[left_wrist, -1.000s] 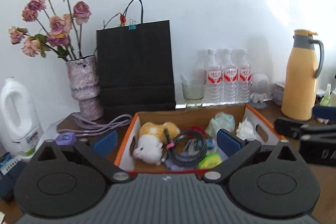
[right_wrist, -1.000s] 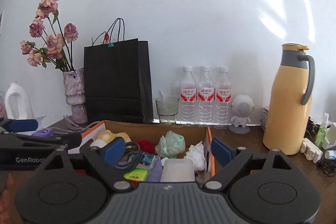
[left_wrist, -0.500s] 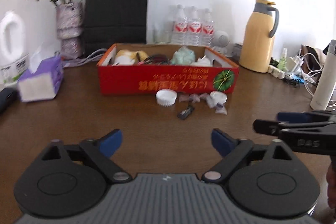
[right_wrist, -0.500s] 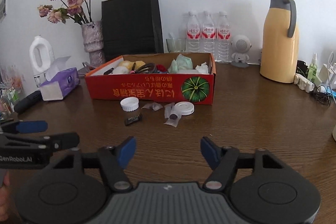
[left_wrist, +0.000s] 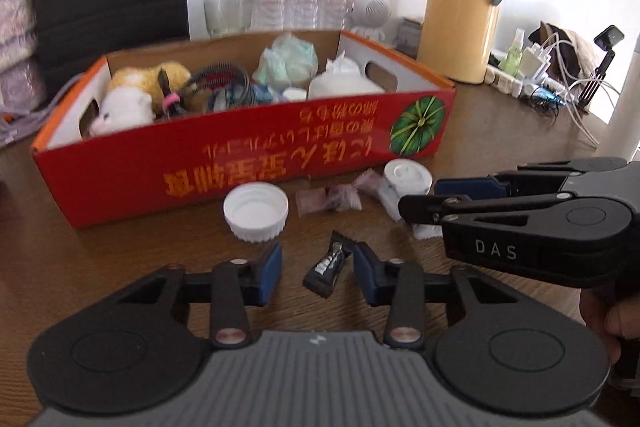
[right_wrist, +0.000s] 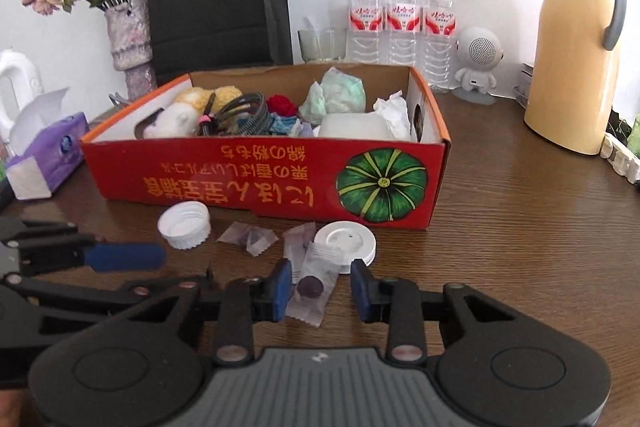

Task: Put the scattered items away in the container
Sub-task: 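Grasp the black packet with the left tool while the right tool grasps a clear bag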

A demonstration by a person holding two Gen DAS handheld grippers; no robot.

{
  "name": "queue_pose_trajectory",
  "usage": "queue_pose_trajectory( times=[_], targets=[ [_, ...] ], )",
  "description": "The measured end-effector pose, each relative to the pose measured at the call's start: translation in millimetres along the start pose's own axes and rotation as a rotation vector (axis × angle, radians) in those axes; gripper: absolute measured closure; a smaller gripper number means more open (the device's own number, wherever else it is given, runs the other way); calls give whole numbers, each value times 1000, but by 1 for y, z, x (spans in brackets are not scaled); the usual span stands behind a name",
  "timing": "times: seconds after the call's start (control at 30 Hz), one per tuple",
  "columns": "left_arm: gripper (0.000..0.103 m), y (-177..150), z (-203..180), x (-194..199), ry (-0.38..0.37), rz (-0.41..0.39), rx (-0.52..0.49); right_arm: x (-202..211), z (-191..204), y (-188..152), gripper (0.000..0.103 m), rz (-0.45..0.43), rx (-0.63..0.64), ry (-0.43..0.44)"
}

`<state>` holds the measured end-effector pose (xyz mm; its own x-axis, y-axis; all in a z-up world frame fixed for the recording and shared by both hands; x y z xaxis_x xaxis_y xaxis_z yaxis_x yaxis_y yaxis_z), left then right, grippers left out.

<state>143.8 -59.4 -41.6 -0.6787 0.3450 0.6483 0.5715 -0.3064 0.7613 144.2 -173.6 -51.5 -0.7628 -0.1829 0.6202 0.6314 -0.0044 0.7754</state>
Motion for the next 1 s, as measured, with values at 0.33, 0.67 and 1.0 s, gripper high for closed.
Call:
queue_pose_trajectory(
  times=[0.33, 0.67, 1.0],
  targets=[
    [92, -3, -6, 13, 19, -23, 11, 6, 7, -9, 89, -1, 74, -9],
    [92, 9, -13, 103, 234, -250, 102, 92, 13, 10, 89, -265, 14, 34],
    [92, -9, -34, 181, 295, -399, 162, 170, 38, -6, 89, -407, 53, 35]
  ],
)
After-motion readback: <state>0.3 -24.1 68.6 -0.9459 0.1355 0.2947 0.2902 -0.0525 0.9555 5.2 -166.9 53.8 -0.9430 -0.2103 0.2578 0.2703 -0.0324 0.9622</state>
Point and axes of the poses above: each gripper's, at about its wrist camera, not at the fingertips, and x roughly against the way its jaws point, z to its left, y to its top, the point moved 8 cm from there along -x, roughly the way its jaws point, and after that the axes turned 5 degrees about -x, right-handed, at the moved point
